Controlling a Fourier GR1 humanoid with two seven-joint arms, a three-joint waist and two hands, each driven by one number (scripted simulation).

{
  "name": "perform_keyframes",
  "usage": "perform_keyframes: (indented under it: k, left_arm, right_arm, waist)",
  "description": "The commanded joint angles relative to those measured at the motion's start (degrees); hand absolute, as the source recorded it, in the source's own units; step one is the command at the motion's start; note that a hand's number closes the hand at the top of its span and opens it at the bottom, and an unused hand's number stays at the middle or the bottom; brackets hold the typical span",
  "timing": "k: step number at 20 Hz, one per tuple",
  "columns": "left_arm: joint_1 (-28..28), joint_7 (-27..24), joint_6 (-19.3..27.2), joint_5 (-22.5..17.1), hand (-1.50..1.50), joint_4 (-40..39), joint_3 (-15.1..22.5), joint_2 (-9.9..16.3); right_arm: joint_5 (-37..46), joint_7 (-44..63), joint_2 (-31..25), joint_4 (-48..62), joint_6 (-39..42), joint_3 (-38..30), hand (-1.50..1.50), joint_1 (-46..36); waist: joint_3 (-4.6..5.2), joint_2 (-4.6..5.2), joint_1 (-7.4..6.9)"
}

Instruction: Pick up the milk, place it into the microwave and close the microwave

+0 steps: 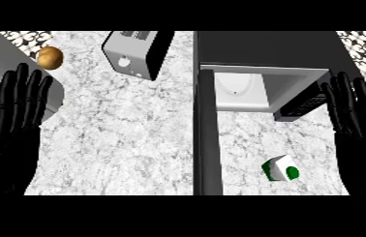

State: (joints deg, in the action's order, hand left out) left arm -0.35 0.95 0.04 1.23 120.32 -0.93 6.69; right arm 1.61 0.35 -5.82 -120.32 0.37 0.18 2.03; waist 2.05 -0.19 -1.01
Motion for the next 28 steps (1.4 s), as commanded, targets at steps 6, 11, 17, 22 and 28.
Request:
perform_keyframes:
  k: [6, 11, 17, 22, 28]
  left_arm:
    - [2.05, -3.41, -3.8, -0.73, -1.5, 0.51, 3.49, -0.16]
    - [7.52, -0.86, 1.0, -2.58, -1.5, -2.4, 12.81, -6.58]
    - [13.09, -6.73, 9.4, 2.94, -1.5, -4.46, 25.44, -6.67]
    - [15.38, -14.18, 14.5, 5.07, -1.5, -9.07, 31.37, -6.69]
    - [17.48, -12.05, 16.12, 6.65, -1.5, -6.47, 35.52, -6.68]
  right_arm:
    - [1.57, -9.5, 2.54, -11.51, 0.8, 2.69, -1.5, 21.27]
    - [-4.03, -11.52, 3.59, -11.17, 6.27, 6.6, -1.5, 31.89]
    - [-5.75, -19.71, 2.99, -10.55, 10.79, 4.12, -1.5, 42.65]
    - [-3.22, -28.77, 2.92, 0.41, 12.44, 1.7, -1.5, 42.27]
    - [-0.54, -34.2, 4.45, 9.73, 10.65, 0.07, -1.5, 38.56]
  waist:
    - [-2.09, -0.1, 2.17]
    - [-2.1, -0.1, 2.14]
    - [-2.07, -0.04, 1.89]
    - [-2.07, 0.05, 1.49]
    - [-2.07, 0.11, 1.12]
